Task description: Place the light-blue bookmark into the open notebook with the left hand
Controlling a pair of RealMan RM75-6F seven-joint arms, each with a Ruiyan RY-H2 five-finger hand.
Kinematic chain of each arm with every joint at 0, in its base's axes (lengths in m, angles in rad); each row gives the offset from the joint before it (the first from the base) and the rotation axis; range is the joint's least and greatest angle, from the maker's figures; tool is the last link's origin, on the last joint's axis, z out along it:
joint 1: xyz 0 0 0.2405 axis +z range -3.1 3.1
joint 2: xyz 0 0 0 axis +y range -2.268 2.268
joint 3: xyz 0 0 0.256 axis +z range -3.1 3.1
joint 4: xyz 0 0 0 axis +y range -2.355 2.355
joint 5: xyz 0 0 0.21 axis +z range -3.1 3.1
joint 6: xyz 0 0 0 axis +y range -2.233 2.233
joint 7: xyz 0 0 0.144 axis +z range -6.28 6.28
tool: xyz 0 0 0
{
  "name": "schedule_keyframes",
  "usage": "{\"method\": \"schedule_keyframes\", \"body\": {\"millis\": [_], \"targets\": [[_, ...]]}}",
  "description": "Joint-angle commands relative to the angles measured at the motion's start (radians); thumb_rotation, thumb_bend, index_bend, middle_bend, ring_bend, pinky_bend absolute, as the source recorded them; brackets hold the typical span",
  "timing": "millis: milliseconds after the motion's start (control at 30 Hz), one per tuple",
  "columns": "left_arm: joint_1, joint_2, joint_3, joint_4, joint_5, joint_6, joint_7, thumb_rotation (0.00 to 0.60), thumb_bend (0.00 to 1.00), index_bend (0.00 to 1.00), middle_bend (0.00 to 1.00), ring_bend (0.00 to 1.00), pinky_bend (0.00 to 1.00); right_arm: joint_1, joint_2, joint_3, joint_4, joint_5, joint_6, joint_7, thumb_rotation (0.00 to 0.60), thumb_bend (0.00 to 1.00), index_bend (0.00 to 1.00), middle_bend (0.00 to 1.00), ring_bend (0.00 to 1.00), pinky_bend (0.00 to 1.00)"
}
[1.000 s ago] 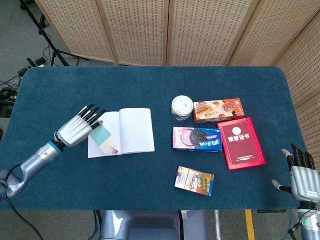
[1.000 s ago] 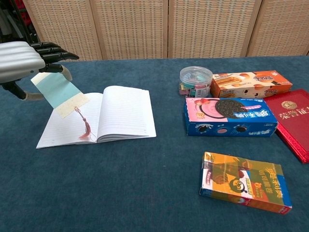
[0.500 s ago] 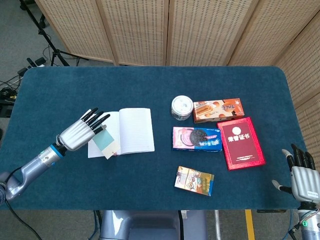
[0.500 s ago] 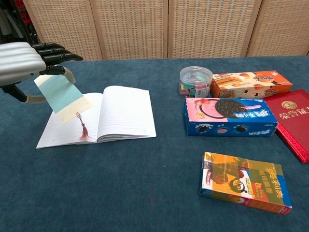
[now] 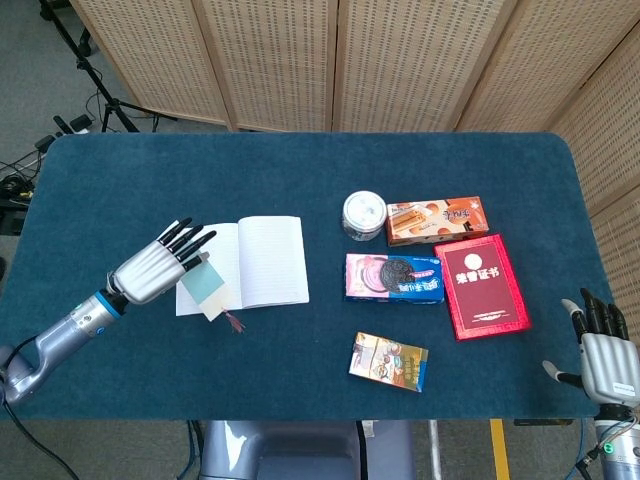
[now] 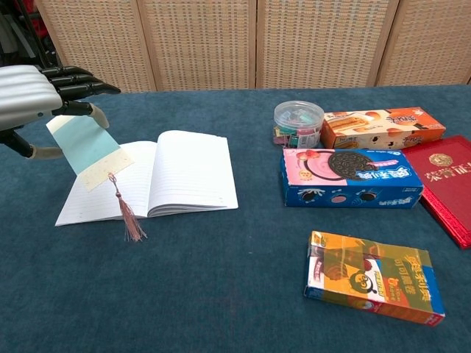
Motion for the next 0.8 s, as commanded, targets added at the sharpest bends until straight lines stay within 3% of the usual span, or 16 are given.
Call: {"method": "schedule_keyframes", "body": {"millis": [33, 500, 800], "targets": [[-0.005, -0.004, -0.002, 0.017, -0.013, -0.027, 0.000, 0.600, 0.28, 0.38, 0.00, 0.00, 0.00, 0.000, 0.000, 0.001, 0.000, 0.001, 0.001, 0.001, 0.600, 0.10, 0.12, 0.00, 0.00, 0.00], [-0.052, -0.068, 0.006, 0.124, -0.013, -0.111, -0.007, 0.600, 0.29, 0.39, 0.00, 0.00, 0.00, 0.005, -0.003, 0.008, 0.010, 0.020, -0.012, 0.000, 0.600, 0.10, 0.12, 0.00, 0.00, 0.00], [-0.064, -0.124, 0.035, 0.258, 0.033, -0.057, -0.041, 0.600, 0.29, 0.39, 0.00, 0.00, 0.00, 0.011, -0.009, 0.013, 0.018, 0.037, -0.025, -0.008, 0.600, 0.10, 0.12, 0.00, 0.00, 0.00]]}}
